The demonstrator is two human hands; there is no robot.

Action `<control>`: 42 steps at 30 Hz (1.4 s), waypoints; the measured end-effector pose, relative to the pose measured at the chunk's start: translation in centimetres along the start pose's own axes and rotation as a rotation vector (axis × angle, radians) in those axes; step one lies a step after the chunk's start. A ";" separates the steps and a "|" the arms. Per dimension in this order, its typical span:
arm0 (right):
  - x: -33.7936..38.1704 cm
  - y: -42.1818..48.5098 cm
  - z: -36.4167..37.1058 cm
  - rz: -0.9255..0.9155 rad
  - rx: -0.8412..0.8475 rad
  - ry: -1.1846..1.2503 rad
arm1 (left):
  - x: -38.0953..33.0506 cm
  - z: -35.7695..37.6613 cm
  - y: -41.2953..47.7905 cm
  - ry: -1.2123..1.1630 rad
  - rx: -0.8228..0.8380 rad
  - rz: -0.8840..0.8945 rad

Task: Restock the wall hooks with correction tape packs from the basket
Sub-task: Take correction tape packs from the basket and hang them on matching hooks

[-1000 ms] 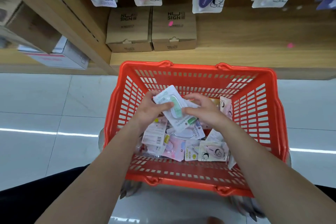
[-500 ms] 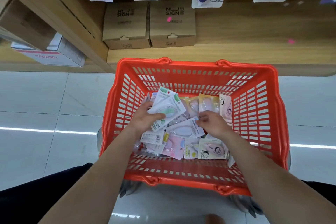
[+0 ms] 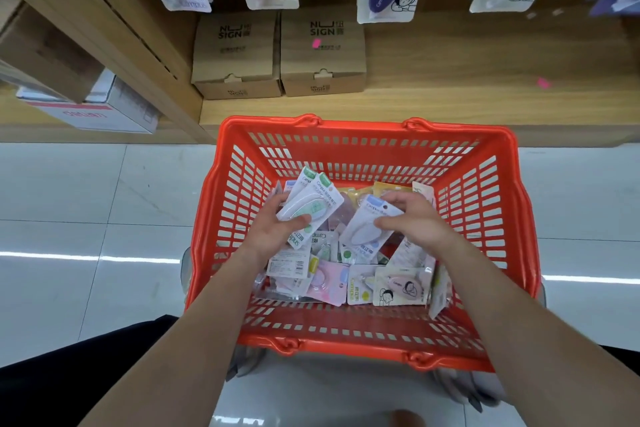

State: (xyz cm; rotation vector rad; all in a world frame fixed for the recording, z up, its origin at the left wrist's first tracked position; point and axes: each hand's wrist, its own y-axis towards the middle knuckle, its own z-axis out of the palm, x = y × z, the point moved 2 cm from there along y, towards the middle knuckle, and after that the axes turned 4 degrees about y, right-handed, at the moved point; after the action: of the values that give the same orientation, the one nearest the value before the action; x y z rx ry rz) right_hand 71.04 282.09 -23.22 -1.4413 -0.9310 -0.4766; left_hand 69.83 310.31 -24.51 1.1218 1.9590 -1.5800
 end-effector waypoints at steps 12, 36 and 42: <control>1.4 -2.0 0.5 -0.056 -0.047 0.328 | -4.3 5.2 -3.2 -0.046 0.178 0.029; -5.5 1.5 -1.1 0.212 -0.319 -0.424 | -2.7 6.5 0.1 -0.012 -0.010 -0.049; -4.7 1.0 -0.9 0.089 -0.308 -0.129 | -3.3 5.9 -0.5 -0.030 -0.034 -0.053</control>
State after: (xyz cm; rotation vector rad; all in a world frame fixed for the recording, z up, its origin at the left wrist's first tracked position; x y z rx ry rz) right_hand 69.24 280.19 -27.36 -1.8025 -0.9192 -0.4799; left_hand 70.36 303.66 -23.57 1.0352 2.0045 -1.5751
